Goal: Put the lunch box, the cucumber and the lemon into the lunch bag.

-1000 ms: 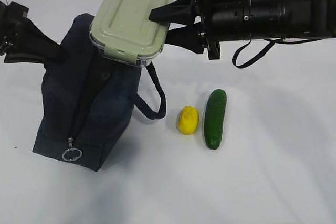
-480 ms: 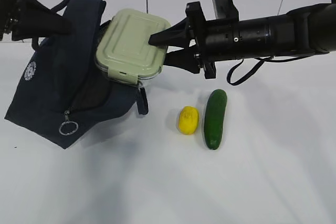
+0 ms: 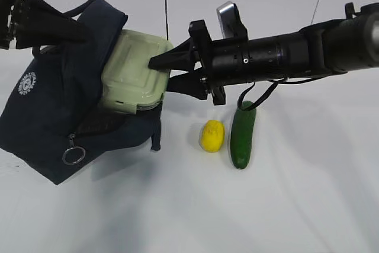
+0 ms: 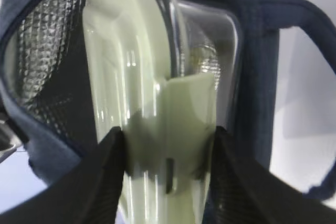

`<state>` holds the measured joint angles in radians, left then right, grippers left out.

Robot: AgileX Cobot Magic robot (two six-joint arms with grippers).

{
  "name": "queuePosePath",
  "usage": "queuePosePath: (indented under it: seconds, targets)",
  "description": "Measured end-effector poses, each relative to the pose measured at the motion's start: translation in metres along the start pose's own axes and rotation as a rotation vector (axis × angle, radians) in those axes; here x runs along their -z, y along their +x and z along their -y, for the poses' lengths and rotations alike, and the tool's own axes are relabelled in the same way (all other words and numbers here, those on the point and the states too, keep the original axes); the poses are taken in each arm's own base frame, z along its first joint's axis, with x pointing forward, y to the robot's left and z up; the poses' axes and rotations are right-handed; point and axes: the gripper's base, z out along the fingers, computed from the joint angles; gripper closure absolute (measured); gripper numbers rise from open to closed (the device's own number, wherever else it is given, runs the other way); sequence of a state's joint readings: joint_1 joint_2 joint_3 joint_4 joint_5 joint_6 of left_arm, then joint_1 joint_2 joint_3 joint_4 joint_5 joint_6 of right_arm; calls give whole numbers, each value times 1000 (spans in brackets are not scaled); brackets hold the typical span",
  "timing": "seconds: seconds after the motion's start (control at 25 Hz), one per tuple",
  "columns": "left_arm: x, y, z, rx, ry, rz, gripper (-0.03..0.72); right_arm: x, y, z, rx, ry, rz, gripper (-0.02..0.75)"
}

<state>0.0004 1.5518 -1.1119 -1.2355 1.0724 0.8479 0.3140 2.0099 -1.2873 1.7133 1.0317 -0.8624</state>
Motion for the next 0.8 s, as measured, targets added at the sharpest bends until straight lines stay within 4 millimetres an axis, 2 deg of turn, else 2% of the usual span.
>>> queuePosePath:
  seconds: [0.08,0.4,0.64,0.8]
  targets:
    - [0,1,1,0,13,-12,680,-5,1,2,-10,-9,-6,384]
    - [-2,3,3,23,81,-43,680,-9,-14,-21,74,-51,9,384]
    - [-20,2,-20,112,125,-45,680,-23,-8,-18,90,8,10,384]
    - [-25,-3,-24,149,171,8,680,-38,-4,-13,89,14,-15,384]
